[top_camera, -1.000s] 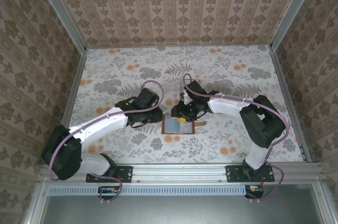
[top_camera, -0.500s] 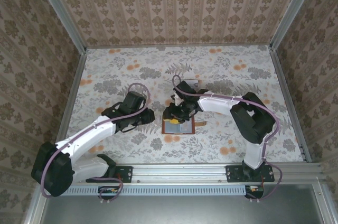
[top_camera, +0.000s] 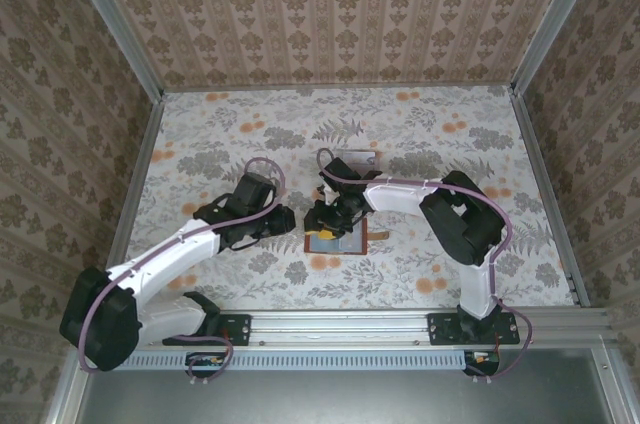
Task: Take the credit cards out of the card holder
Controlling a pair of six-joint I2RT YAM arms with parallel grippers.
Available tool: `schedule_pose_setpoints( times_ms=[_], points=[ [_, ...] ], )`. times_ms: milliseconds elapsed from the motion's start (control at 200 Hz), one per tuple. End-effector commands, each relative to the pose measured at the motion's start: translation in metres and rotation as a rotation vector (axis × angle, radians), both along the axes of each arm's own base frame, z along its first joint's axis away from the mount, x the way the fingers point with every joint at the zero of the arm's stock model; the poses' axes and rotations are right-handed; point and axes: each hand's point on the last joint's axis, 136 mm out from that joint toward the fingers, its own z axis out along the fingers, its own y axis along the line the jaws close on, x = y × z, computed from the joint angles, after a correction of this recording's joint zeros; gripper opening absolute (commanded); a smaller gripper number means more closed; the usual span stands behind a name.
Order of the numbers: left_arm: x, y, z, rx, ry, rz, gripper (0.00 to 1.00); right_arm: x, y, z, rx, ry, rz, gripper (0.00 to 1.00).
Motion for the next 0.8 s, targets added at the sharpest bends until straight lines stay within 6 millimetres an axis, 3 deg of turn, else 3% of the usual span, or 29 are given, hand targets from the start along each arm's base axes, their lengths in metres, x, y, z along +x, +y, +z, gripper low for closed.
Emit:
schedule_pose_setpoints(
  times_ms=[0, 400, 795],
  points=[
    [0.001, -0.005, -0.003, -0.016, 0.013, -0.012, 0.27, -0.001, 0.001, -0.003, -0.022, -0.002, 0.014, 0.42],
    [0.006, -0.026, -0.004, -0.018, 0.036, -0.035, 0.24, 0.002, -0.006, 0.04, 0.003, -0.083, 0.029, 0.42],
    [0.005, -0.07, -0.009, -0.011, 0.071, -0.133, 0.23, 0.007, -0.051, 0.044, -0.029, -0.105, -0.044, 0.42]
  ],
)
